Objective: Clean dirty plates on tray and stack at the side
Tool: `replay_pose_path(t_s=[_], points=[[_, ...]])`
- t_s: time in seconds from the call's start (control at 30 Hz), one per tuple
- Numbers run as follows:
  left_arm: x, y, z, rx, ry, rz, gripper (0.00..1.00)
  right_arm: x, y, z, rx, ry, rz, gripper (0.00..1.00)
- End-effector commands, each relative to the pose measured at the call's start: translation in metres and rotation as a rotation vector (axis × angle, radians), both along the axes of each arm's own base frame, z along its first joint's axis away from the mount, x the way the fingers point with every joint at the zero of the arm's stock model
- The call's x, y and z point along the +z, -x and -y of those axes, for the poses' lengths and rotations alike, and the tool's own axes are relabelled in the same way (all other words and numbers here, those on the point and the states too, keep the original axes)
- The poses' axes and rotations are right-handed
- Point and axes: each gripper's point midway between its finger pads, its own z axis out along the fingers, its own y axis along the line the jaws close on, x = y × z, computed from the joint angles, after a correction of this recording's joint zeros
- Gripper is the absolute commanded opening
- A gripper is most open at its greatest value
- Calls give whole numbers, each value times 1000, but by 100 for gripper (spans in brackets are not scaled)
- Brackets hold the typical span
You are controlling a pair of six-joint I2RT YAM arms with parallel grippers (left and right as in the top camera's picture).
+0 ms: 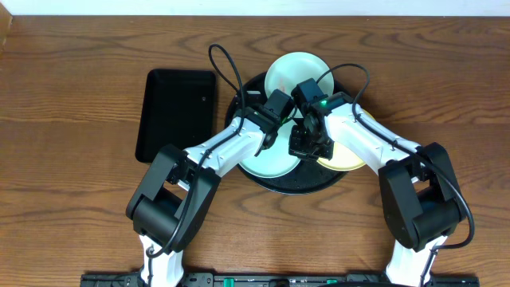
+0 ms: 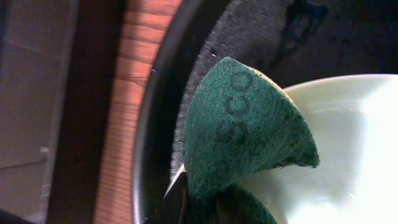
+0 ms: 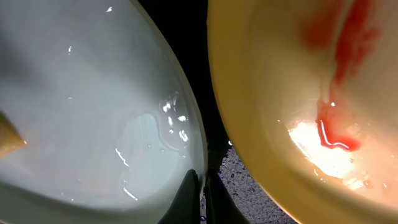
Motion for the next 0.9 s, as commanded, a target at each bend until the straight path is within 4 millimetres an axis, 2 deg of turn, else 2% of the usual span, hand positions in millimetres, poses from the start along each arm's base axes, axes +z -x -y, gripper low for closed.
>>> replay_pose_path(t_s=[0.0,0.1,0.23,0.33,0.47,0.6,0.7,0.87], points=[[22,-11,-44,76,-170,91,8,-7,8,9,24,56,-21,2],[52,-15,-43,105,-104,158,8,-7,8,8,24,54,-22,2],[89,-16,-41,114,68,192,8,-6,9,6,21,38,-25,1],[111,-13,-44,118,206,186,8,-6,7,5,21,34,-20,2],[130,-1,-49,120,391,132,8,0,5,1,19,6,-13,1],[145,16,-56,102,561,57,8,19,-4,-3,36,-22,42,1],[154,27,-67,77,634,21,8,44,-13,-9,88,-54,115,2],[153,47,-116,212,634,-27,8,94,-27,-15,159,-66,277,2]])
